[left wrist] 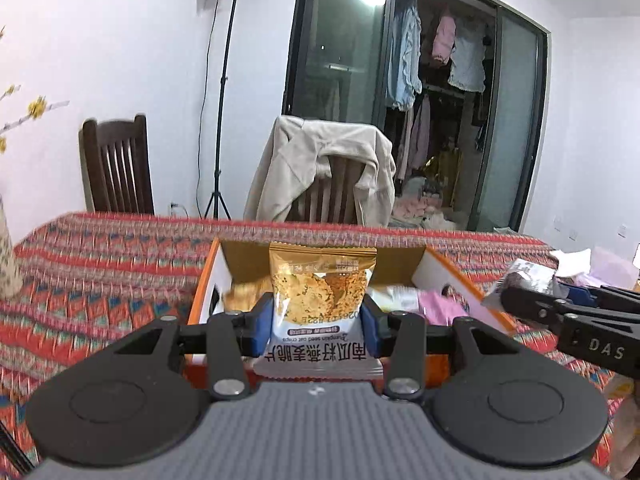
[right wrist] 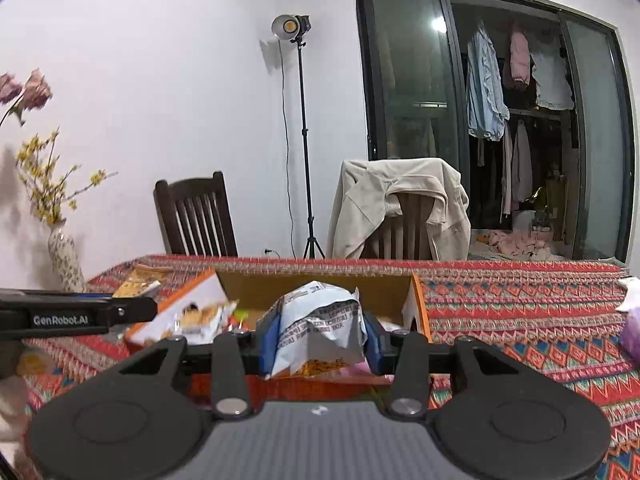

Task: Organize snacks
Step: 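Lift both held packets and carry them over the cardboard box, then open both grippers to drop the packets into the box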

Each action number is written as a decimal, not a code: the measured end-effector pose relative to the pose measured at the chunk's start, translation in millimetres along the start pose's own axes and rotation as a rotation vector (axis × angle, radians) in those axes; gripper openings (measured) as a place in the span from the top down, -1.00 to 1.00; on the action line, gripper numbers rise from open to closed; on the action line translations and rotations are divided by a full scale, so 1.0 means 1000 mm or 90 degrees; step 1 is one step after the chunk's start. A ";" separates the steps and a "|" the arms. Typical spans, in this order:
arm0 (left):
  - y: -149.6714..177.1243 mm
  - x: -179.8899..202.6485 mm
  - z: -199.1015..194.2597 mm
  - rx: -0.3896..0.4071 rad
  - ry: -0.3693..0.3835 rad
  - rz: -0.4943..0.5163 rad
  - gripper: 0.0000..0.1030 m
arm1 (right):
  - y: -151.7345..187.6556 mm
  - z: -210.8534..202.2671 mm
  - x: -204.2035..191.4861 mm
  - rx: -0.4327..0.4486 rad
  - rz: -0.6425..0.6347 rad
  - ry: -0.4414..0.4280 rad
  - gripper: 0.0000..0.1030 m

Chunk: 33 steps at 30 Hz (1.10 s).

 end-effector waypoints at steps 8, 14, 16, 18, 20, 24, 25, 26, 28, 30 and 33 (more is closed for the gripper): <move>-0.029 0.010 0.037 0.028 -0.021 -0.013 0.13 | -0.026 0.046 0.004 0.012 0.026 0.017 0.19; -0.030 0.004 0.070 0.036 -0.054 -0.027 0.13 | -0.024 0.081 0.014 0.010 0.045 0.035 0.19; -0.023 0.001 0.078 0.037 -0.057 -0.027 0.13 | -0.018 0.088 0.017 0.018 0.045 0.040 0.19; -0.017 -0.002 0.085 0.035 -0.060 -0.024 0.13 | -0.010 0.093 0.019 0.022 0.045 0.036 0.19; -0.012 -0.004 0.092 0.025 -0.062 -0.014 0.13 | -0.005 0.099 0.021 0.011 0.043 0.030 0.19; -0.004 -0.007 0.100 0.013 -0.064 -0.005 0.12 | 0.002 0.110 0.021 -0.007 0.036 0.029 0.19; -0.002 -0.008 0.102 0.011 -0.063 -0.005 0.11 | 0.005 0.112 0.020 -0.013 0.033 0.031 0.17; 0.000 -0.010 0.103 0.010 -0.063 -0.006 -0.05 | 0.008 0.115 0.020 -0.023 0.029 0.032 0.10; 0.002 -0.010 0.102 0.016 -0.055 -0.009 -0.48 | 0.010 0.119 0.020 -0.037 0.027 0.031 -0.07; 0.001 -0.012 0.098 0.031 -0.055 -0.014 -1.00 | 0.011 0.117 0.021 -0.030 0.025 0.033 -0.48; 0.000 -0.013 0.091 0.050 -0.060 -0.014 -1.00 | 0.012 0.112 0.025 -0.015 0.029 0.049 -0.96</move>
Point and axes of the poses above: each gripper's, at about its wrist camera, not at the fingertips, and z roughly the way its jaws point, x to its right, y to its underside, the point moved 5 cm from there along z, roughly the way its jaws point, and after that the axes turned 5 degrees about -z, right-handed, at the moved point
